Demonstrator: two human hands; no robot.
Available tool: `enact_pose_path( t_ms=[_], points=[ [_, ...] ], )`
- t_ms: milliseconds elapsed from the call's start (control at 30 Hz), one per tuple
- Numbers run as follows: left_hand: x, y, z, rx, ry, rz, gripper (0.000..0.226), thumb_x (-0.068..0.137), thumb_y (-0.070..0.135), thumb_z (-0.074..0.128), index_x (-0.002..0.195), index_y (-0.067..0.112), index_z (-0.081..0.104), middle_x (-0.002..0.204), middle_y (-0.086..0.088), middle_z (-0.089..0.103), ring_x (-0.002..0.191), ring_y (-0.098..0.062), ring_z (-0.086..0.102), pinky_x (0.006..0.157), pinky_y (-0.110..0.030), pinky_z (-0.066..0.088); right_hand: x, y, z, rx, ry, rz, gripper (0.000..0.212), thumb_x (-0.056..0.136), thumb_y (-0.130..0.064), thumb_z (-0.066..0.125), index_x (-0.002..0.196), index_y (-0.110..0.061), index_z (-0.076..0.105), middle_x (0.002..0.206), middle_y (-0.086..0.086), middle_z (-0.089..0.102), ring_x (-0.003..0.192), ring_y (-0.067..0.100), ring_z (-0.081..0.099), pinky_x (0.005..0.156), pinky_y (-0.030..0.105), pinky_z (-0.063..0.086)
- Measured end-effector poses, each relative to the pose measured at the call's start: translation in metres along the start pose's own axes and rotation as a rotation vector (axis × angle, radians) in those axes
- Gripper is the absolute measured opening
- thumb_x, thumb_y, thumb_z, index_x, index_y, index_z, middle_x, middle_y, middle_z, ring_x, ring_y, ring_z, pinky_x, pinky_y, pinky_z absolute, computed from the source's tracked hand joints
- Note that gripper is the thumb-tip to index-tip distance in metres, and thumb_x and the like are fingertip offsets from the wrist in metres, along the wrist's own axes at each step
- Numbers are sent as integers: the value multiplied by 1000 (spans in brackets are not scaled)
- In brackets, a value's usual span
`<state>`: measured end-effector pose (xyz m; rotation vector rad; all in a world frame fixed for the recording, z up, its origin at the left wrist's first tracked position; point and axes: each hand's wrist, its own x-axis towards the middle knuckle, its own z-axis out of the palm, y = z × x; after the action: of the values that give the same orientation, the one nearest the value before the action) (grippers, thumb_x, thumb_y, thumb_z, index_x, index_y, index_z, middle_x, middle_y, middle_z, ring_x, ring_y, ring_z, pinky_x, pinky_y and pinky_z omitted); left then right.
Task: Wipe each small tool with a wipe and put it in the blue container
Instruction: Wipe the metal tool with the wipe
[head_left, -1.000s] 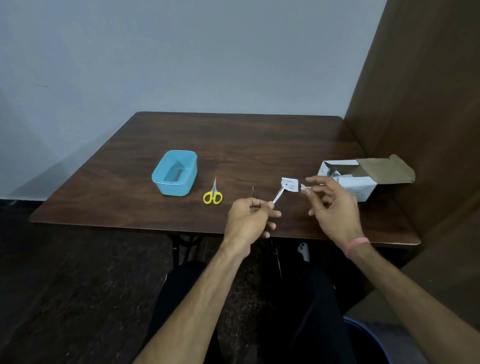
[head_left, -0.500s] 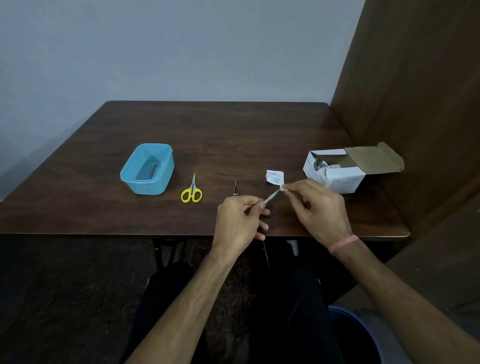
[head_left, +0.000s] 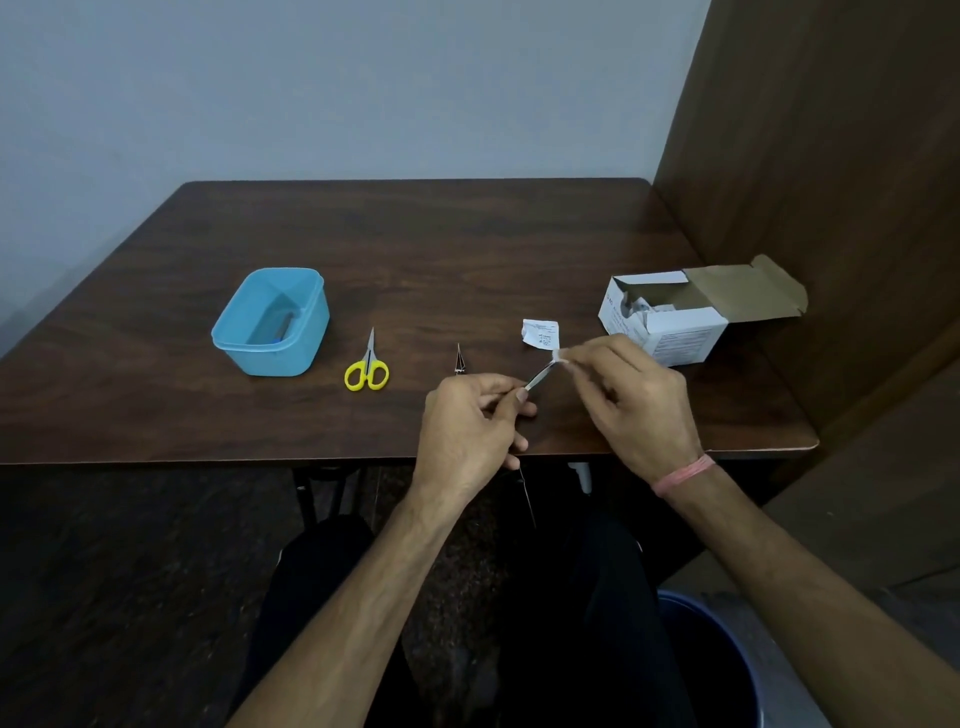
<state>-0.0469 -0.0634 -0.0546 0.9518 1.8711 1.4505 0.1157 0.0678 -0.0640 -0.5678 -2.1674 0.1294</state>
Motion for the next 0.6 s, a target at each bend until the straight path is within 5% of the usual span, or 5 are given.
enact_pose_path(
  t_ms=[100, 467, 600],
  points=[
    [0, -2, -2, 20, -21, 12, 14, 110, 16, 71, 120, 12, 82, 93, 6, 86, 55, -12, 73, 47, -28, 59, 0, 2, 4, -29, -98, -55, 17, 107, -20, 73, 121, -21, 82, 112, -7, 74, 87, 14, 75, 59, 42, 60],
    [1, -2, -5, 38, -58, 10, 14, 111, 18, 70, 119, 15, 81, 93, 7, 86, 57, -11, 72, 50, -30, 62, -2, 7, 1, 0, -46, 52, 14, 102, -18, 80, 113, -22, 87, 107, -10, 81, 86, 11, 77, 63, 40, 62],
    [1, -2, -5, 28, -60, 5, 13, 111, 18, 71, 119, 15, 81, 92, 7, 86, 57, -10, 72, 50, -31, 62, -2, 5, 1, 24, -40, 62, 13, 100, -17, 83, 110, -22, 88, 107, -12, 82, 85, -6, 66, 64, 36, 62]
  ],
)
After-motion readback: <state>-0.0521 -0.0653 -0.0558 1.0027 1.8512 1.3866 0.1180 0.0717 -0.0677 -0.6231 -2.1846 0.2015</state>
